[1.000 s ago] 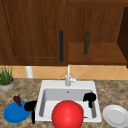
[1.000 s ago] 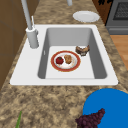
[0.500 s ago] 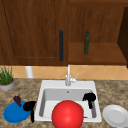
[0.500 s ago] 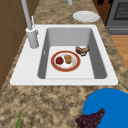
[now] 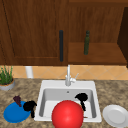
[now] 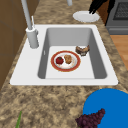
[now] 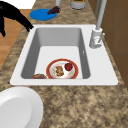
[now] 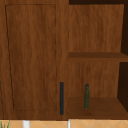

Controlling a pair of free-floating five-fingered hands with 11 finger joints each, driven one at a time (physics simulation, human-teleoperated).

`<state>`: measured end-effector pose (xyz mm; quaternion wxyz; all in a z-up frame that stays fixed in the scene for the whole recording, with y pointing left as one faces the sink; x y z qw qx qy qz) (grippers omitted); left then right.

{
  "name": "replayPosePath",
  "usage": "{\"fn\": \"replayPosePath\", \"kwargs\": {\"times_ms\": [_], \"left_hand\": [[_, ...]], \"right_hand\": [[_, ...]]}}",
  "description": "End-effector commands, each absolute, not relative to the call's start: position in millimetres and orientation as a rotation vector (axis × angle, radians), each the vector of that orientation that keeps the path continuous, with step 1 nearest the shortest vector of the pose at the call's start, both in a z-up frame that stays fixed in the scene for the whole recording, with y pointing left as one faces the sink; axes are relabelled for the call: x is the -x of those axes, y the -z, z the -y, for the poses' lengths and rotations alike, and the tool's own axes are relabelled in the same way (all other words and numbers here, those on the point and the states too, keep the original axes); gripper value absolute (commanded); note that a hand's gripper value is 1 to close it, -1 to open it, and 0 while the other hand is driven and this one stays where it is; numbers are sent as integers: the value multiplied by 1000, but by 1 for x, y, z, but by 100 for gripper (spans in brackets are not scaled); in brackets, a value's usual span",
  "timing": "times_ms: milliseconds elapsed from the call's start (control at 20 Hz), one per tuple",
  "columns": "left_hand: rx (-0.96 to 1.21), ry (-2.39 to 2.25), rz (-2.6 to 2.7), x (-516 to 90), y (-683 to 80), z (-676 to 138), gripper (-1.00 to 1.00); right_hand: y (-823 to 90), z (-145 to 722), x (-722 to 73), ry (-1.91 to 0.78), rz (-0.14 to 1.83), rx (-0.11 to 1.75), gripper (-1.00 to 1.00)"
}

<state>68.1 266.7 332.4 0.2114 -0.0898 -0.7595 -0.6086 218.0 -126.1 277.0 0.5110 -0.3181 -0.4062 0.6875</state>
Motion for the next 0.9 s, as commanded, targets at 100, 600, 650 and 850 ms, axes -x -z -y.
{"fn": "replayPosePath", "kwargs": {"times_ms": [100,600,650,850], "left_hand": [[245,1691,2112,-68,-332,-267,0],[234,1688,2116,-68,-332,-266,0],[233,1688,2117,-69,-332,-266,0],[231,1688,2117,-69,-332,-266,0]], "right_hand": [[-231,89,-248,-1689,939,764,-100],[-166,78,-323,-1730,963,665,-100],[-158,77,-330,-1739,954,658,-100],[-126,76,-359,-1772,966,678,-100]]}}
